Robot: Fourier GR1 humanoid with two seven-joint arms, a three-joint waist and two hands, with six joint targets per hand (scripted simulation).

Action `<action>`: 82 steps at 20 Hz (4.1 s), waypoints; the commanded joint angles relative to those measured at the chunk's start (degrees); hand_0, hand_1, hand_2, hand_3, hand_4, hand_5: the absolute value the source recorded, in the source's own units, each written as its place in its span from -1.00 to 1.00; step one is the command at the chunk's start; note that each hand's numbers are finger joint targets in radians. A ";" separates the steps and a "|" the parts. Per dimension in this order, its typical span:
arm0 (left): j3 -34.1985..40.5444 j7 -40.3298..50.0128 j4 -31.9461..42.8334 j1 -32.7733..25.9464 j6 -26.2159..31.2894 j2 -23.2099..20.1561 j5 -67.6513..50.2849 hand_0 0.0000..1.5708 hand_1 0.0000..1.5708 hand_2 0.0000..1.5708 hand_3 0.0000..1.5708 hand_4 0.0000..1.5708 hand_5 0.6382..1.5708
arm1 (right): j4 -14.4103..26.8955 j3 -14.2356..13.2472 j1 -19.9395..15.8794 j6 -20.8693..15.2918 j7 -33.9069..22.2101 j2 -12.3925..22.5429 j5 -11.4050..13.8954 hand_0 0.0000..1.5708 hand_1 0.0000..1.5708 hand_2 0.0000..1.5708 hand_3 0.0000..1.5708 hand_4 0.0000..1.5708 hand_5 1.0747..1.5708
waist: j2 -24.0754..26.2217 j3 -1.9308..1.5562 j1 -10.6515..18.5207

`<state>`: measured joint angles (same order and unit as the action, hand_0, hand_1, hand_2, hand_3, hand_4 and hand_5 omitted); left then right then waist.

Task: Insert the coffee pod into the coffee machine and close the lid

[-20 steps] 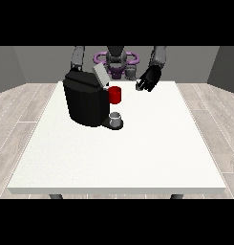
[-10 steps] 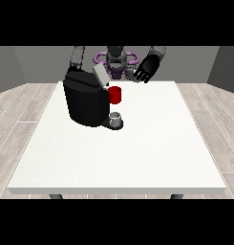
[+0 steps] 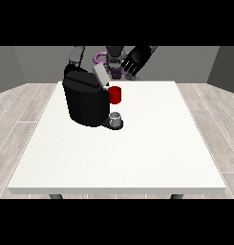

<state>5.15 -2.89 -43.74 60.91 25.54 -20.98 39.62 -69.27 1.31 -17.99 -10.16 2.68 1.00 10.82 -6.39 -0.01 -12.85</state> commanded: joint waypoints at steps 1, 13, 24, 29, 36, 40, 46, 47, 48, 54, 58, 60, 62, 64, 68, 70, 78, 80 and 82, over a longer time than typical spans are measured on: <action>1.31 -0.97 0.80 4.42 -0.32 -3.73 0.68 0.49 0.49 0.60 0.61 -0.39 1.00 | -2.25 -0.16 -2.05 -1.10 1.96 -0.45 0.17 -1.00 -1.00 -1.00 -1.00 -1.00 1.00 | -4.42 0.00 -2.66; 2.64 -2.03 5.00 8.36 -0.53 -6.23 1.41 0.52 0.52 0.64 0.59 -0.38 1.00 | -7.30 -0.88 -5.59 -1.36 -4.58 0.60 0.47 -1.00 -1.00 -1.00 -1.00 -1.00 1.00 | -8.62 0.01 -5.54; 1.62 -1.36 6.14 10.40 0.11 -3.99 2.29 0.58 0.58 0.64 0.57 -0.46 1.00 | -4.76 -3.14 -7.79 -1.51 -4.74 1.60 -0.26 -1.00 -1.00 -1.00 -1.00 -1.00 1.00 | -10.21 0.00 -3.69; 2.75 -2.41 7.16 9.93 -3.84 -4.56 2.74 0.52 0.52 0.59 0.53 -0.46 1.00 | -6.50 -1.99 -6.36 -1.22 -1.78 1.49 0.32 -1.00 -1.00 -1.00 -1.00 -0.83 1.00 | -12.68 0.01 -6.04; 1.45 -2.14 5.76 12.23 -0.69 -2.58 2.63 0.56 0.56 0.60 0.53 -0.48 1.00 | -1.69 -6.73 -10.20 0.03 -3.36 4.31 -2.45 -1.00 -1.00 -1.00 -1.00 -0.79 1.00 | -11.37 -0.01 -2.44; 2.62 -4.66 7.75 9.63 -2.44 -6.02 3.15 0.54 0.54 0.58 0.54 -0.55 1.00 | -5.39 -4.99 -7.32 0.42 -4.98 3.79 -2.02 -1.00 -1.00 -1.00 -1.00 -1.00 1.00 | -9.98 0.02 -4.54; 3.28 -2.50 7.26 13.98 -4.69 -5.21 3.54 0.50 0.50 0.53 0.49 -0.55 1.00 | -3.89 -4.34 -8.98 0.47 -2.96 3.68 -1.30 -1.00 -1.00 -1.00 -1.00 -1.00 1.00 | -12.21 0.00 -5.76; 1.46 -2.53 6.06 12.70 -5.55 -3.82 4.88 0.58 0.58 0.60 0.53 -0.63 1.00 | -2.23 -5.68 -8.79 2.15 -3.20 5.14 -2.53 -1.00 -1.00 -1.00 -1.00 -1.00 1.00 | -11.30 -0.01 -4.64; 1.02 -4.45 6.10 9.82 -6.21 -3.40 5.02 0.62 0.62 0.62 0.50 -0.78 1.00 | -2.75 -6.76 -7.97 0.42 -2.51 5.50 -2.13 -1.00 -1.00 -1.00 -1.00 -1.00 1.00 | -10.67 0.00 -3.61; -2.02 -9.16 7.51 7.57 -10.25 -7.08 9.94 0.49 0.49 0.52 0.36 -1.00 1.00 | -7.57 -2.19 -6.62 -0.74 -4.49 2.16 0.05 -1.00 -1.00 -1.00 -1.00 -1.00 1.00 | -12.17 0.05 -5.95; -0.64 -7.95 8.18 12.85 -8.23 -9.48 9.81 0.45 0.45 0.46 0.27 -1.00 1.00 | -6.27 -4.30 -10.15 -0.20 -2.68 3.23 -1.43 -1.00 -1.00 -1.00 -1.00 -1.00 1.00 | -15.88 -0.01 -6.35; -1.47 -8.33 6.58 9.83 -7.73 -5.89 9.06 0.42 0.42 0.45 0.29 -1.00 1.00 | -2.64 -6.72 -8.01 0.65 -0.76 5.26 -2.34 -1.00 -1.00 -1.00 -1.00 -1.00 1.00 | -13.17 -0.02 -3.03; 0.98 -6.58 8.39 12.70 -9.25 -6.17 8.10 0.41 0.41 0.44 0.24 -1.00 1.00 | -5.44 -5.00 -10.39 0.88 -4.13 4.64 -1.76 -1.00 -1.00 -1.00 -1.00 -1.00 1.00 | -14.63 0.00 -6.58; 0.18 -8.18 7.24 12.75 -10.17 -5.52 8.62 0.45 0.45 0.45 0.23 -1.00 1.00 | -4.37 -4.74 -11.28 -2.03 -4.64 2.45 -0.80 -1.00 -1.00 -1.00 -1.00 -1.00 1.00 | -14.98 0.00 -4.56; 1.46 -10.56 7.32 12.60 -11.62 -7.09 8.17 0.57 0.57 0.53 0.21 -1.00 1.00 | -4.71 -3.94 -9.38 -2.10 -2.16 2.36 -0.05 -1.00 -1.00 -1.00 -1.00 -1.00 1.00 | -16.24 0.00 -5.35; 1.29 -9.97 7.36 12.50 -10.59 -6.07 7.99 0.58 0.58 0.53 0.24 -1.00 1.00 | -3.97 -5.24 -9.12 -0.47 -2.26 3.77 -1.41 -1.00 -1.00 -1.00 -1.00 -0.92 1.00 | -14.75 -0.01 -5.77; -0.77 -12.86 6.77 12.35 -14.54 -7.35 11.51 0.38 0.38 0.37 0.02 -1.00 1.00 | -4.37 -4.81 -12.43 -1.42 -4.75 4.16 0.05 -1.00 -1.00 -1.00 -1.00 -0.91 1.00 | -17.14 0.00 -5.59; 0.21 -14.01 7.72 13.64 -13.02 -10.69 11.47 0.27 0.27 0.30 -0.09 -1.00 1.00 | -5.20 -5.02 -12.77 -0.34 -6.08 5.36 -0.13 -1.00 -1.00 -1.00 -1.00 -0.72 1.00 | -17.31 0.00 -6.31; -0.51 -14.21 6.49 13.14 -16.06 -9.70 12.58 0.04 0.04 0.16 -0.16 -1.00 1.00 | -4.52 -5.44 -13.48 -0.62 -5.23 5.40 -0.22 -1.00 -1.00 -1.00 -1.00 -0.73 1.00 | -18.47 0.00 -5.58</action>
<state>5.10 -16.66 -37.16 74.15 13.16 -30.46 50.54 -74.27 -3.18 -30.02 -11.38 -2.57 5.24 11.04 -23.11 -0.18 -18.65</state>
